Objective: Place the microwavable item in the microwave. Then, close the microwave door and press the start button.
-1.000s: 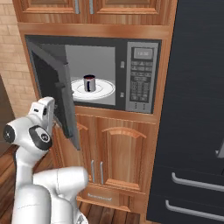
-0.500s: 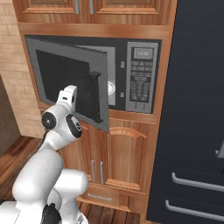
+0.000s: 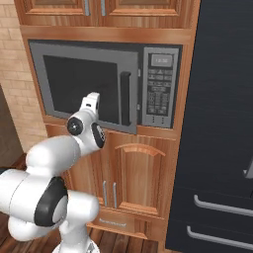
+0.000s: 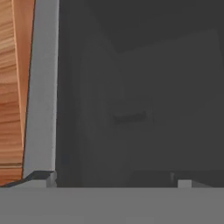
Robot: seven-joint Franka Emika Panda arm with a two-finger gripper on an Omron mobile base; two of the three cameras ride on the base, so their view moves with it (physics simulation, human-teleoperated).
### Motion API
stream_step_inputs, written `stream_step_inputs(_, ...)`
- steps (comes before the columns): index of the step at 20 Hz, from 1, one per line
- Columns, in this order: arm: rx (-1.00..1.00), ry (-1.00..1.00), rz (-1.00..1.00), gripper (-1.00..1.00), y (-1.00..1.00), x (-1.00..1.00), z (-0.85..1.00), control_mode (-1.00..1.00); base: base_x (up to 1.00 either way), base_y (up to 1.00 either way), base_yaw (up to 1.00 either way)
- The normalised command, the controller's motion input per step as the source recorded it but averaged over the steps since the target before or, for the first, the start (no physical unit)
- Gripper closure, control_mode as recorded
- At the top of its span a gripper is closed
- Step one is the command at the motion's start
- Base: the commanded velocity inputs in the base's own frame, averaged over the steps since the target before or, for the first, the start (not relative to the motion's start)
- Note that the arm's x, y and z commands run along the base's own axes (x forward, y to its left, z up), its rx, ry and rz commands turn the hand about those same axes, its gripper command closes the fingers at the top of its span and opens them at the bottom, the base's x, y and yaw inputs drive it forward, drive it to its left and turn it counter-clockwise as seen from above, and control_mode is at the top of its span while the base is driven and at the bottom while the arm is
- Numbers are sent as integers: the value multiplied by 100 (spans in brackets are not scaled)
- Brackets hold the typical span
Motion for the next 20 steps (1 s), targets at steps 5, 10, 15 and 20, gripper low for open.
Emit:
stream_step_inputs(5,0,14,0,-100,-6,54,22,-100,0,0,0)
stream_step_inputs(10,0,20,4,-100,0,59,14,-100,0,0,0)
stream_step_inputs(15,0,16,5,-100,0,39,22,-100,0,0,0)
stream_step_inputs(20,0,3,4,-100,-9,-49,35,-100,0,0,0)
